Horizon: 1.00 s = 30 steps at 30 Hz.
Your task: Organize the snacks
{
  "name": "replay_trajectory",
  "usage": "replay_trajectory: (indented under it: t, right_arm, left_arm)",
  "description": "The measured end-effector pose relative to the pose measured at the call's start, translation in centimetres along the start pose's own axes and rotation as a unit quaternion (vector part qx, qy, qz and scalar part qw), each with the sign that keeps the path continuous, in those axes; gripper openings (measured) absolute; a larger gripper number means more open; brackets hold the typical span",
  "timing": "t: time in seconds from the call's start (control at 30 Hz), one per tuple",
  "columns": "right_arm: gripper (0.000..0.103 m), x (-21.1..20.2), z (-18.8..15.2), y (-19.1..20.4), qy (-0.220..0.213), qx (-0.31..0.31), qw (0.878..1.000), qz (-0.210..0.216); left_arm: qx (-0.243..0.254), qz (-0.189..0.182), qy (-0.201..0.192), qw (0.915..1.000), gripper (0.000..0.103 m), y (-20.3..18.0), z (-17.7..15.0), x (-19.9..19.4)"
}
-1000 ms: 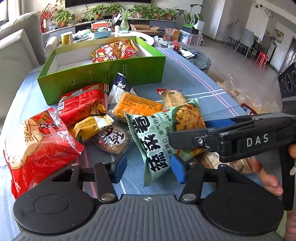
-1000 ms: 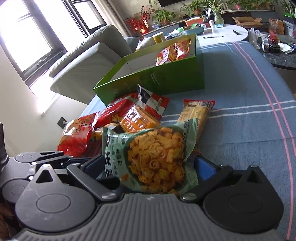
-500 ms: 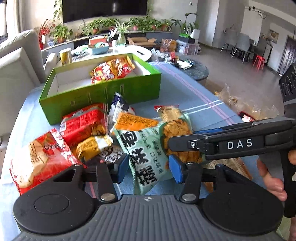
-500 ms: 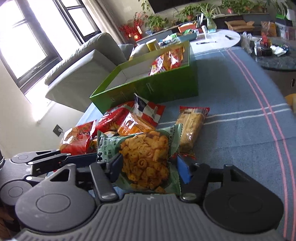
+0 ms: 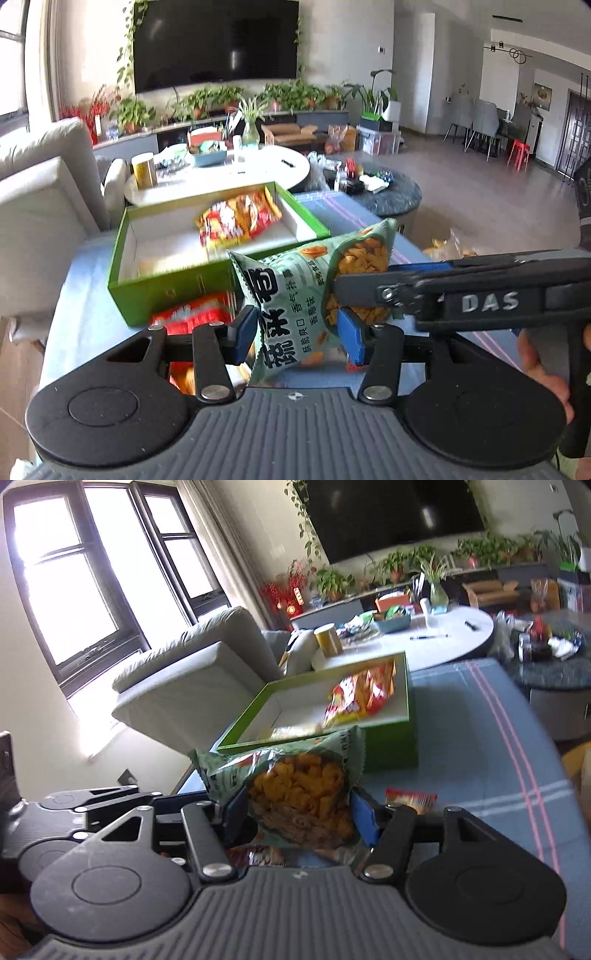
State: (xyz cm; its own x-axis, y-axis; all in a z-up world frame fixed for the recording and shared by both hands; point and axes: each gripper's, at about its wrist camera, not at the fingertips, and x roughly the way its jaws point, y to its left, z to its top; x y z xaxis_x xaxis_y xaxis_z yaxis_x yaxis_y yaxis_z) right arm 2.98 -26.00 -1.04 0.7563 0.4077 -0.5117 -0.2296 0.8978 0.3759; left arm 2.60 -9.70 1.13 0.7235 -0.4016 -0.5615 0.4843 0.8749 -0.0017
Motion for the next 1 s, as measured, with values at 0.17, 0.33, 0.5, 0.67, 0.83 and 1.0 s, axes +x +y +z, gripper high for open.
replay_trajectory:
  t: [0.17,0.33,0.5,0.67,0.83,1.0]
  right_arm:
    - [0.064,0.7,1.5,-0.3,-0.016,0.006,1.0,0.004]
    - [0.064,1.2,3.0,-0.5,-0.035,0.001,0.999,0.006]
    - [0.064,2.7,4.7,-0.6,-0.041,-0.009,0.999,-0.002]
    - [0.064,4.8,6.0,-1.3,-0.04,-0.005,0.999,-0.01]
    - [0.064,7.1,6.9,-2.8,-0.031,0.011,0.999,-0.015]
    - [0.064,9.7,7.3,-3.9,-0.014,0.025,0.999,-0.021]
  left_arm:
    - [0.013,0.011,-0.016,0.9997,0.046,0.5,1.7,0.9]
    - [0.006,0.015,-0.022,0.9996,0.046,1.5,3.7,2.4]
    - [0.011,0.022,-0.029,0.9993,0.046,2.4,5.2,4.1]
    - [0.001,0.02,-0.028,0.9994,0.046,3.8,6.8,6.5]
    - [-0.009,0.015,-0.019,0.9997,0.046,5.2,7.6,9.6]
    - [-0.017,0.012,-0.001,0.9998,0.046,6.5,7.9,12.6]
